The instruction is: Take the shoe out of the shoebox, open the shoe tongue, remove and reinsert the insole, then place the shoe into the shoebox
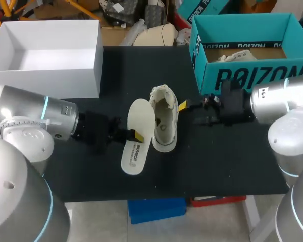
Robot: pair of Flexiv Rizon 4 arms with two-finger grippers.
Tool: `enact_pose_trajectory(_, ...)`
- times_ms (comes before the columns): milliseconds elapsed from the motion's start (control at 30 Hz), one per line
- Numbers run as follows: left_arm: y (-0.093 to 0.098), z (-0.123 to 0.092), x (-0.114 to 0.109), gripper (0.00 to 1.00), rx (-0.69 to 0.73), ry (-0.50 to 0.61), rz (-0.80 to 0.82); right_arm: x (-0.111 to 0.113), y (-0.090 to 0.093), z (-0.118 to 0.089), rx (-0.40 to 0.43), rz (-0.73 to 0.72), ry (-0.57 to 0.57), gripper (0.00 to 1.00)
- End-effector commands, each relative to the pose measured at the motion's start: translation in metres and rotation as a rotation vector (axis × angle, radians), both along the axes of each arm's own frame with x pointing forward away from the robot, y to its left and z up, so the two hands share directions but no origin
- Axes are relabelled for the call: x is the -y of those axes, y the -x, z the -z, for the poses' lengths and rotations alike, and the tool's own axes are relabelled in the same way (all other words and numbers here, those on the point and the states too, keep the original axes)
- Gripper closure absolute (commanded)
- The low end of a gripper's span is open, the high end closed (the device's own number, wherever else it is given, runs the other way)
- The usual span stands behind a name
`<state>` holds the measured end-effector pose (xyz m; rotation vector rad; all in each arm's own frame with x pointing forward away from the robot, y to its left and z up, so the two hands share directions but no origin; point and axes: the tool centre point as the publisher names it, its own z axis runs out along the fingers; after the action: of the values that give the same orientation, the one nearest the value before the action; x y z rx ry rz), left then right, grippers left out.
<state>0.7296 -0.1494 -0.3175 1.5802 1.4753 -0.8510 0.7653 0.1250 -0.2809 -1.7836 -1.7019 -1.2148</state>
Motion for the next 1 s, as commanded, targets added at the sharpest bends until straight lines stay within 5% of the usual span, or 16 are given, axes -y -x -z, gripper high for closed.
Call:
enact_pose_trajectory(33, 0.005, -0.012, -0.014, 1.0, -0.002, -0.122, -0.011, 0.013, 0.015, -0.011, -0.004, 0.025, 0.048, 0.0)
enact_pose_trajectory(467, 0.005, -0.012, -0.014, 1.0, -0.002, -0.122, -0.011, 0.013, 0.015, -0.011, -0.004, 0.025, 0.048, 0.0)
enact_pose_trajectory(633, 0.025, -0.008, -0.029, 1.0, -0.155, -0.129, -0.005, 0.014, 0.017, -0.013, -0.003, 0.009, 0.057, 0.0)
enact_pose_trajectory(1000, 0.045, -0.005, -0.018, 1.0, -0.223, -0.217, 0.077, 0.036, 0.043, -0.028, -0.008, 0.007, 0.138, 0.0)
